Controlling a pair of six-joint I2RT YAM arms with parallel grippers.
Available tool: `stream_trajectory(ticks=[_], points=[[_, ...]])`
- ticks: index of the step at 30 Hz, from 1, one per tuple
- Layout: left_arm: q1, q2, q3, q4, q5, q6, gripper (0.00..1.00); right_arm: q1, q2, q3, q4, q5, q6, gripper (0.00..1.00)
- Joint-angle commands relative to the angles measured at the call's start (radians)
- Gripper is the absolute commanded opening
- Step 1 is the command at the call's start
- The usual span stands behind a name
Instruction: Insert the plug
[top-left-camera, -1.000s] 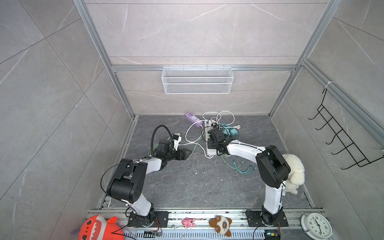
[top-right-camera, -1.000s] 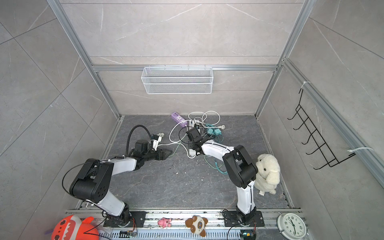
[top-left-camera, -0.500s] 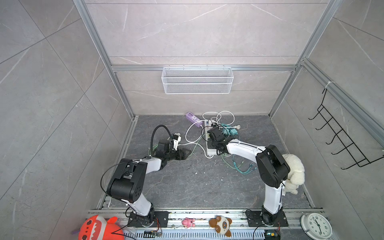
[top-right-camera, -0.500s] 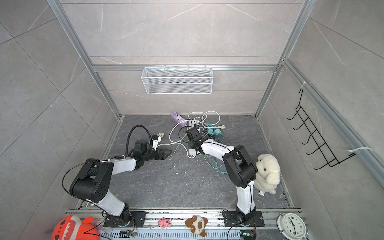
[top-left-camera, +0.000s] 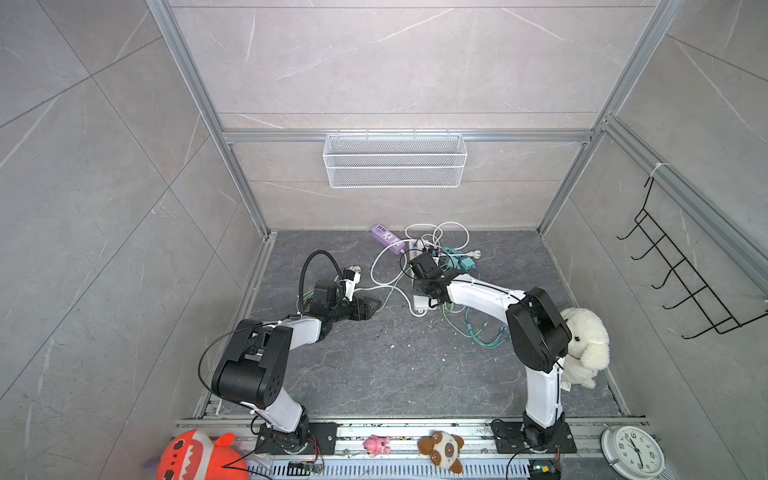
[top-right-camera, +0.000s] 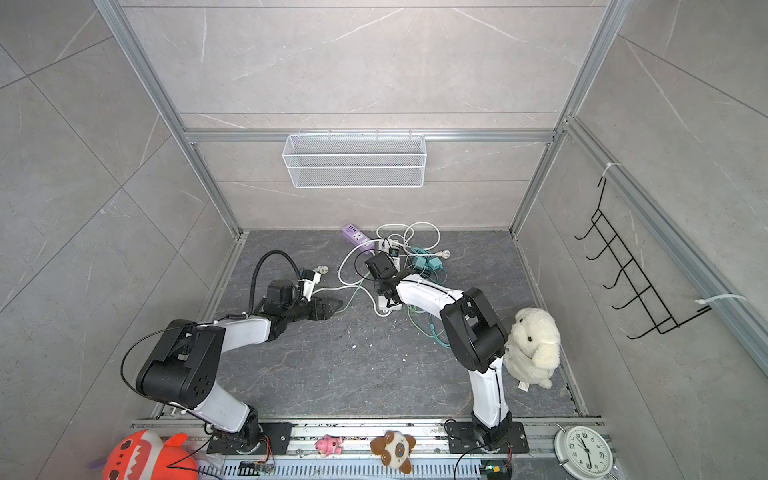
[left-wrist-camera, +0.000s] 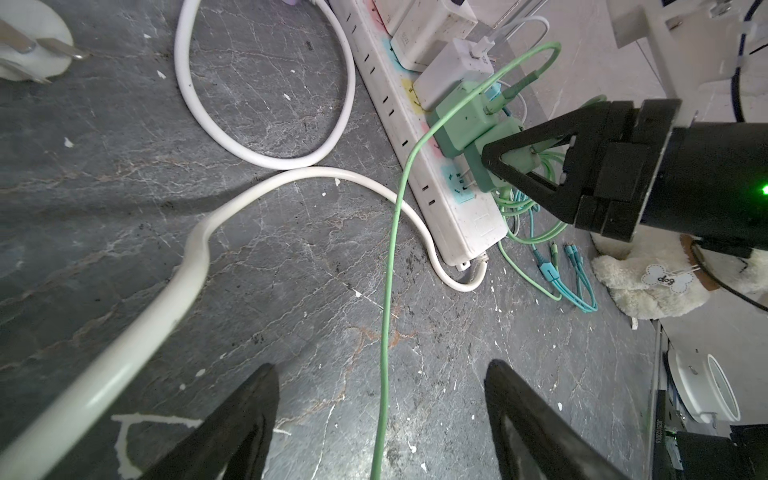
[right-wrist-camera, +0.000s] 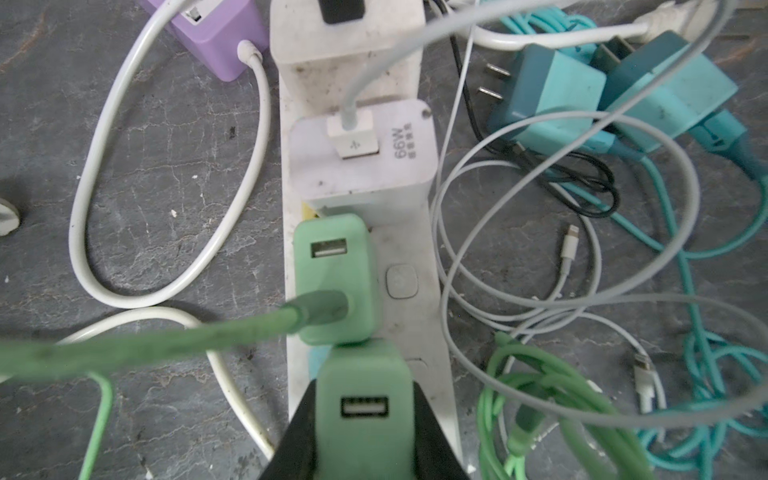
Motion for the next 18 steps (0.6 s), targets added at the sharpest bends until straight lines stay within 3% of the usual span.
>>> stream_trajectory(ticks=[1, 9, 18], points=[[0.008, -0.035, -0.009, 0.039, 0.030, 0.012, 0.80, -0.009, 0.135, -0.085, -0.189, -0.060, 0.019, 0.00], [0.032, -0.045, -0.009, 0.051, 0.039, -0.005, 0.80, -0.006, 0.198, 0.006, -0.303, -0.098, 0.041, 0.00], [0.054, -0.075, -0.050, 0.122, 0.012, -0.010, 0.81, -0.010, 0.124, -0.142, -0.165, -0.135, -0.008, 0.00]])
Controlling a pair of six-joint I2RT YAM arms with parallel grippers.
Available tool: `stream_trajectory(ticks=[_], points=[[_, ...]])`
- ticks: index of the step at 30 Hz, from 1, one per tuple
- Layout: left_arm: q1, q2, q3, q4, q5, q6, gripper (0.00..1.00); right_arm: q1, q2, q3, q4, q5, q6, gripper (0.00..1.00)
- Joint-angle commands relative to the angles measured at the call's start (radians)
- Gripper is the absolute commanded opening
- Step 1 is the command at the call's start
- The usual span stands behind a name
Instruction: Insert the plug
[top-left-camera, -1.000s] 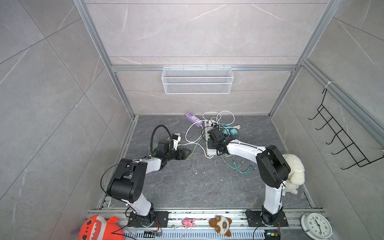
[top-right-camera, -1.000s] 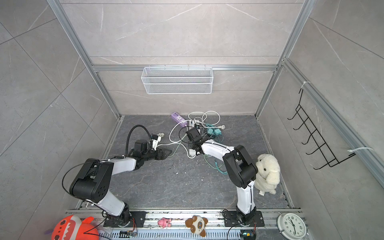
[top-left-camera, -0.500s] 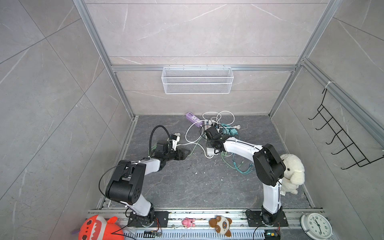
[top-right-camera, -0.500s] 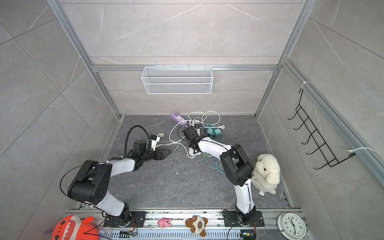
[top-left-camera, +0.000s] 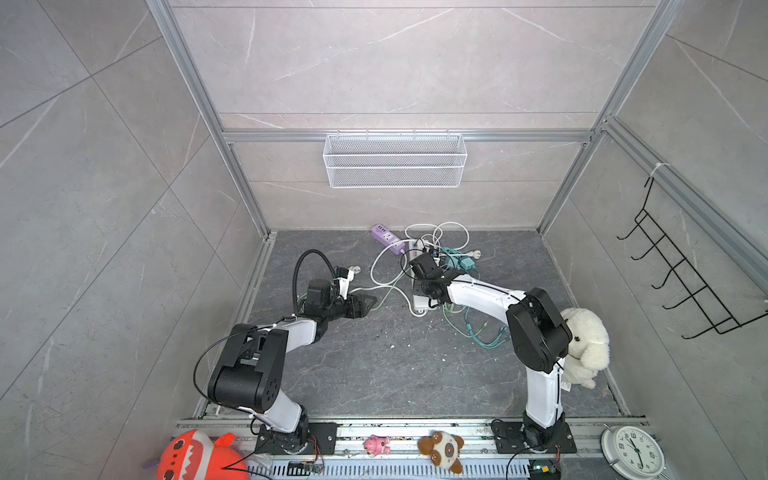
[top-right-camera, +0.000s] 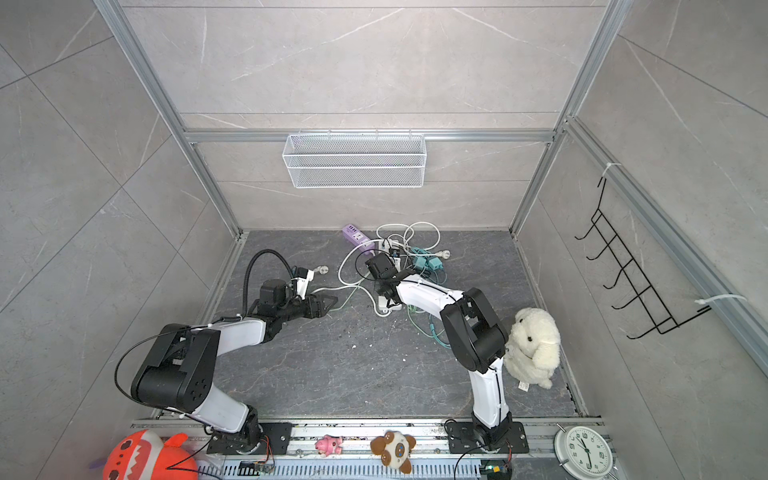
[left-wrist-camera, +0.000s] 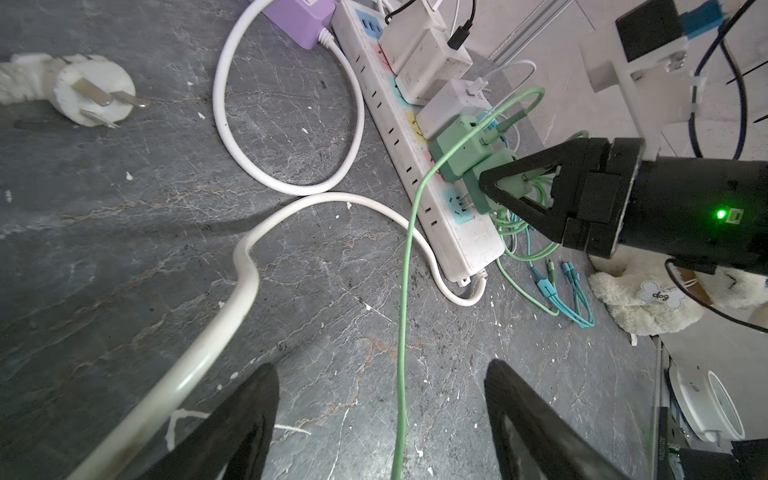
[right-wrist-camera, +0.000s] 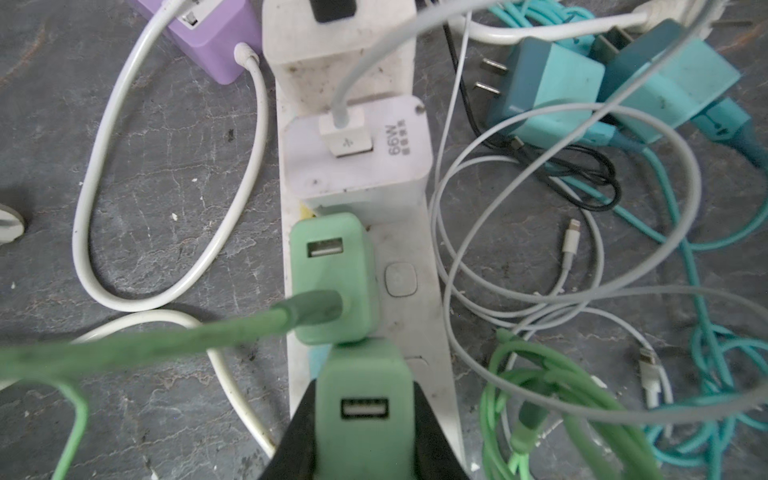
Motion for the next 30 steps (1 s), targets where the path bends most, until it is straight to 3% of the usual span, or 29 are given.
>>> stream_trajectory(ticks=[1, 13, 21, 30], points=[[0.010, -0.048, -0.023, 0.068, -0.005, -0.004, 0.81, -0.008, 0.134, -0.102, -0.206, -0.129, -0.037, 0.00], [0.028, -0.114, -0.119, 0.127, -0.028, -0.012, 0.83, -0.012, 0.150, -0.066, -0.242, -0.165, -0.104, 0.00], [0.041, -0.106, -0.125, 0.152, -0.004, -0.025, 0.83, -0.007, 0.100, -0.166, -0.112, -0.117, -0.063, 0.00], [0.045, -0.099, -0.129, 0.169, 0.008, -0.032, 0.83, -0.007, 0.080, -0.191, -0.092, -0.123, -0.090, 0.00]])
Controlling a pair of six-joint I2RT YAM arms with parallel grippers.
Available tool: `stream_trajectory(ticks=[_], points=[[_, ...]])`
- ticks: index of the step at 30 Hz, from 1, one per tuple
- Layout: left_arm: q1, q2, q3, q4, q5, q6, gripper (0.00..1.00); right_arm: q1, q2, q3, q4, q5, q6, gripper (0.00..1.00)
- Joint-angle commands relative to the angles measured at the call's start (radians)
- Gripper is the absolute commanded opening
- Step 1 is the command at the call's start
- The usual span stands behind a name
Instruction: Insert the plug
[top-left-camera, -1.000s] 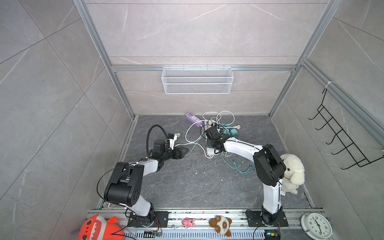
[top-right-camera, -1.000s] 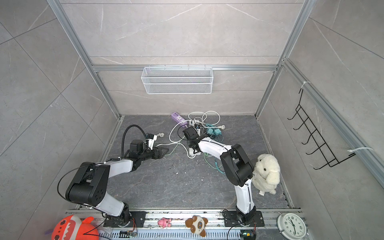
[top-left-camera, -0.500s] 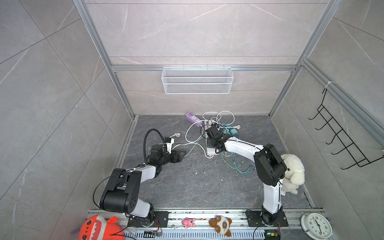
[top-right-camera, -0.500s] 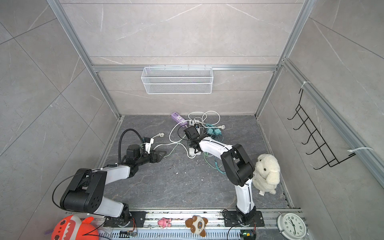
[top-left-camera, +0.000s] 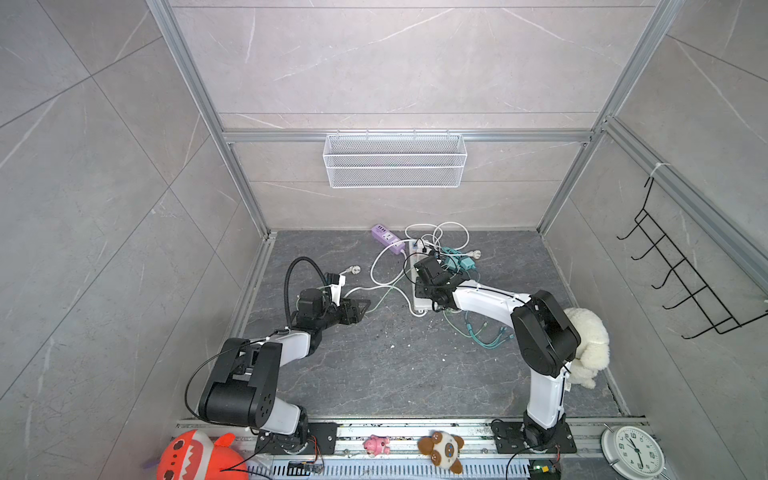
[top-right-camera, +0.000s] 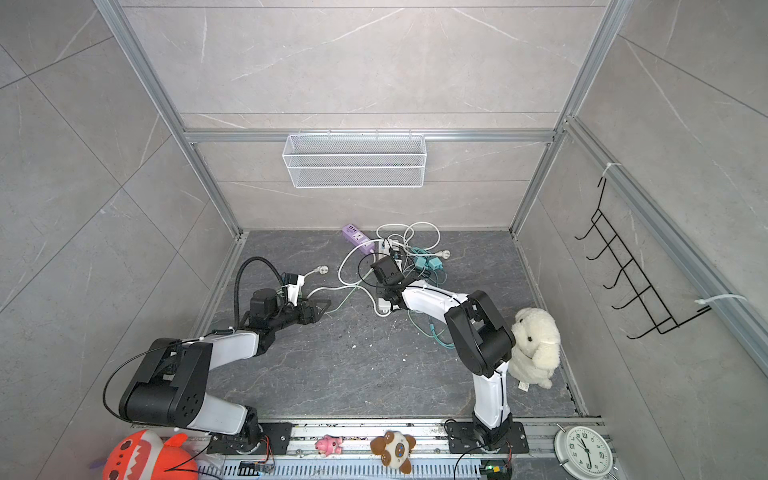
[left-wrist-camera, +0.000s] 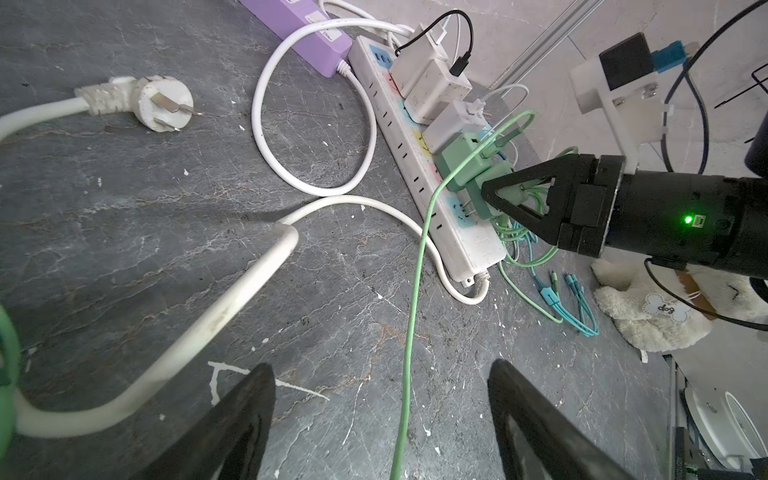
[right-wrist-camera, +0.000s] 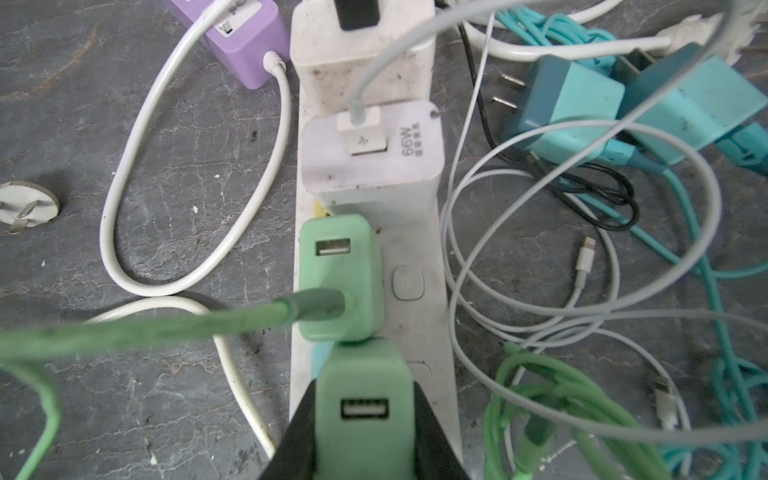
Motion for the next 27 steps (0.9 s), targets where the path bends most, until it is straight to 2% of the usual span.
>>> stream_trajectory(ticks=[1, 13, 18, 24, 27], points=[[0.010, -0.013, -0.009, 0.061, 0.027, -0.010, 0.83, 0.003, 0.125, -0.086, -0.232, -0.083, -0.014, 0.00], [0.025, 0.001, -0.006, 0.077, 0.040, -0.024, 0.83, 0.001, 0.122, 0.012, -0.376, -0.048, 0.016, 0.00], [0.027, 0.010, -0.003, 0.083, 0.050, -0.028, 0.83, 0.002, 0.150, 0.019, -0.354, -0.061, 0.027, 0.00], [0.027, 0.004, -0.012, 0.079, 0.052, -0.031, 0.83, 0.013, 0.226, 0.156, -0.516, -0.026, 0.136, 0.00], [0.027, 0.002, -0.009, 0.076, 0.050, -0.028, 0.83, 0.012, 0.234, 0.172, -0.572, -0.031, 0.190, 0.00]])
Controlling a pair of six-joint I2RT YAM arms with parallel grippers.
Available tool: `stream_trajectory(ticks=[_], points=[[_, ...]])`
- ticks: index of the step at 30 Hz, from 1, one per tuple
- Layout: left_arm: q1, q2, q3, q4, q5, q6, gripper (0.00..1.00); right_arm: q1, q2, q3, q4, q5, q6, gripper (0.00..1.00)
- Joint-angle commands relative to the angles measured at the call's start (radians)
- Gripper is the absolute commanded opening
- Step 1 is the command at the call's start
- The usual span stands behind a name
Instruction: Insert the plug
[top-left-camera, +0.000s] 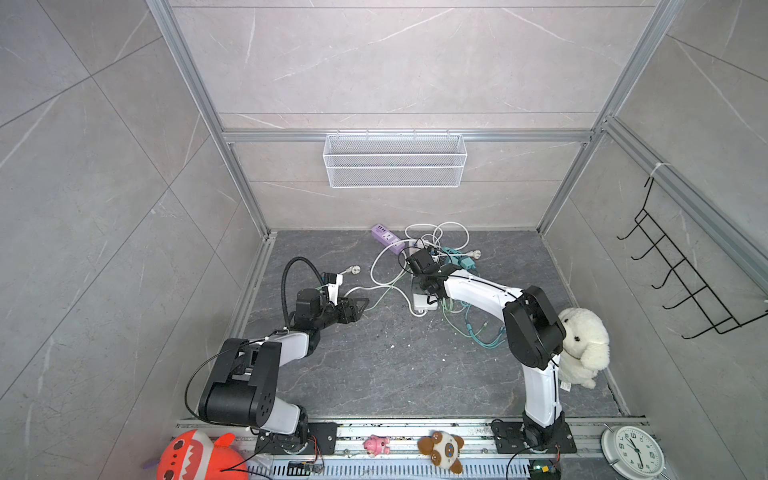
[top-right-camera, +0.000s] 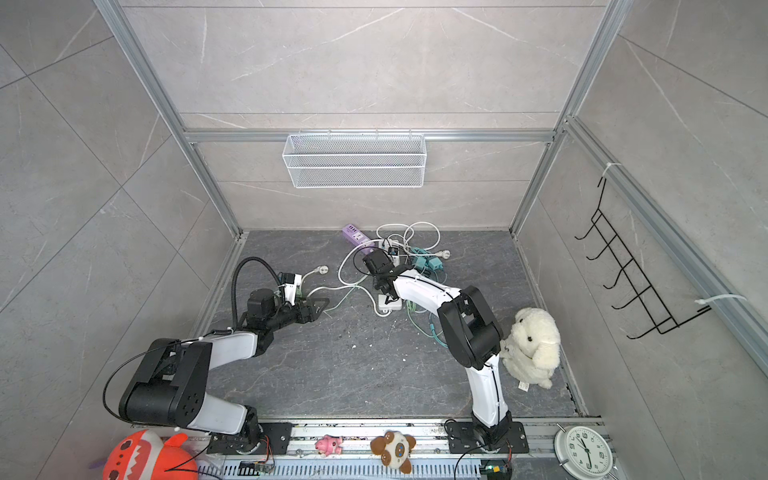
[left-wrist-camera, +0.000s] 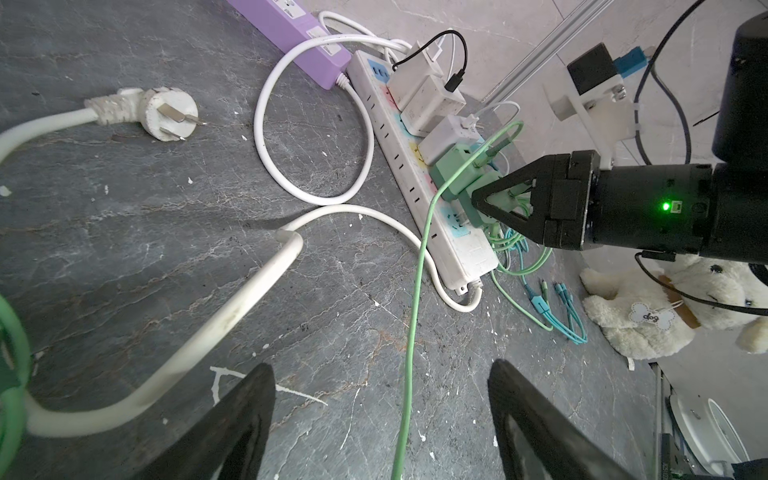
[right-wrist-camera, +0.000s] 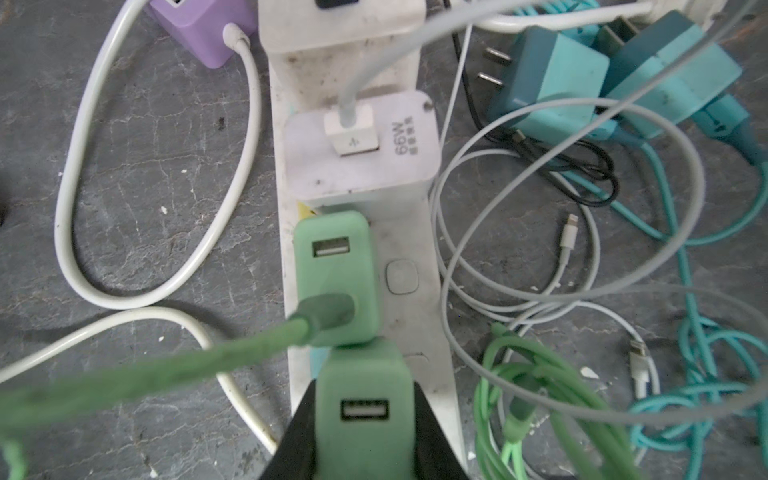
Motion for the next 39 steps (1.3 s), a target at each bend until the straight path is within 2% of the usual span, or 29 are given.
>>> stream_trajectory(ticks=[1, 8, 15, 20, 23, 29, 33, 39], points=[[0.005, 0.001, 0.003, 0.036, 0.024, 0.003, 0.83, 0.002, 0.131, -0.081, -0.266, -0.084, 0.087, 0.00], [0.005, -0.012, 0.006, 0.022, 0.025, 0.005, 0.83, 0.003, 0.134, -0.132, -0.211, -0.103, 0.108, 0.02], [0.006, -0.041, -0.006, 0.003, 0.019, 0.007, 0.83, 0.005, 0.206, 0.038, -0.406, -0.039, 0.155, 0.01], [0.006, -0.066, -0.015, -0.012, 0.010, 0.008, 0.83, 0.004, 0.230, 0.073, -0.457, -0.049, 0.186, 0.02], [0.006, -0.088, -0.018, -0.026, 0.006, 0.010, 0.83, 0.004, 0.243, 0.082, -0.462, -0.041, 0.180, 0.02], [0.005, -0.137, -0.026, -0.060, -0.003, 0.008, 0.83, 0.001, 0.282, 0.110, -0.447, -0.114, 0.174, 0.03], [0.006, -0.175, -0.036, -0.077, -0.004, 0.003, 0.83, 0.000, 0.302, 0.142, -0.463, -0.132, 0.142, 0.02], [0.005, -0.236, -0.041, -0.137, -0.030, 0.022, 0.83, -0.003, 0.274, 0.104, -0.442, -0.153, 0.082, 0.04]])
